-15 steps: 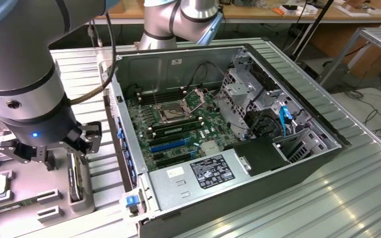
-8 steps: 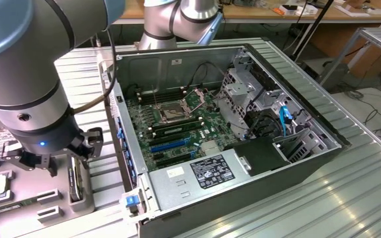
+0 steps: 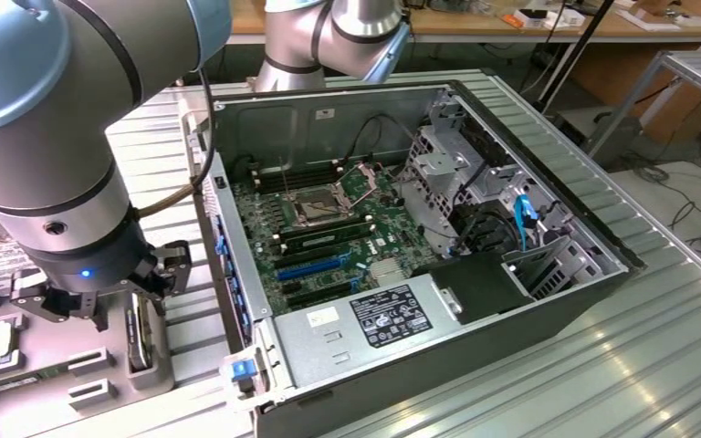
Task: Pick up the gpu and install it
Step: 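Pick up the gpu and move the gpu toward the slot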
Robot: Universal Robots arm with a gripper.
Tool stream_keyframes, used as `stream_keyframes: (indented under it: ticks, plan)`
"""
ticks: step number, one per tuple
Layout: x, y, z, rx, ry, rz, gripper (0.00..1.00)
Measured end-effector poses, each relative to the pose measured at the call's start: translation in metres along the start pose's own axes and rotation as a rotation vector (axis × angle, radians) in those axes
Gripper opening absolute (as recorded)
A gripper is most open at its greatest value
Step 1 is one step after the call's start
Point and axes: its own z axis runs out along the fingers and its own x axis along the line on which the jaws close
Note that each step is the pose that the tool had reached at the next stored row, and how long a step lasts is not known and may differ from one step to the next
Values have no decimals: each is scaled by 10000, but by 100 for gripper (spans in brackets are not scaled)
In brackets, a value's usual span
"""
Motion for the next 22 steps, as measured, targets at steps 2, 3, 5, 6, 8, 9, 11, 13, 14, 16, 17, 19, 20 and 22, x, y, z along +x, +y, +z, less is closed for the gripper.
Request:
stream_keyframes:
  ticks: [2,3,5,6,8,9,11,13,14,16,17,19,20,22]
  plan:
    - [0,0,0,0,0,0,60]
    - [0,0,0,0,0,0,62]
    - [0,0,0,0,0,0,67]
    - [0,0,0,0,0,0,67]
    - [0,0,0,0,-1,0,60]
    - [0,0,0,0,0,0,60]
    - [0,0,0,0,0,0,53]
    - [0,0,0,0,0,0,44]
    - [0,0,0,0,0,0,42]
    - [0,0,0,0,0,0,36]
    - [0,0,0,0,0,0,36]
    - [0,0,0,0,0,0,36]
    - [0,0,0,0,0,0,36]
    - [0,0,0,0,0,0,36]
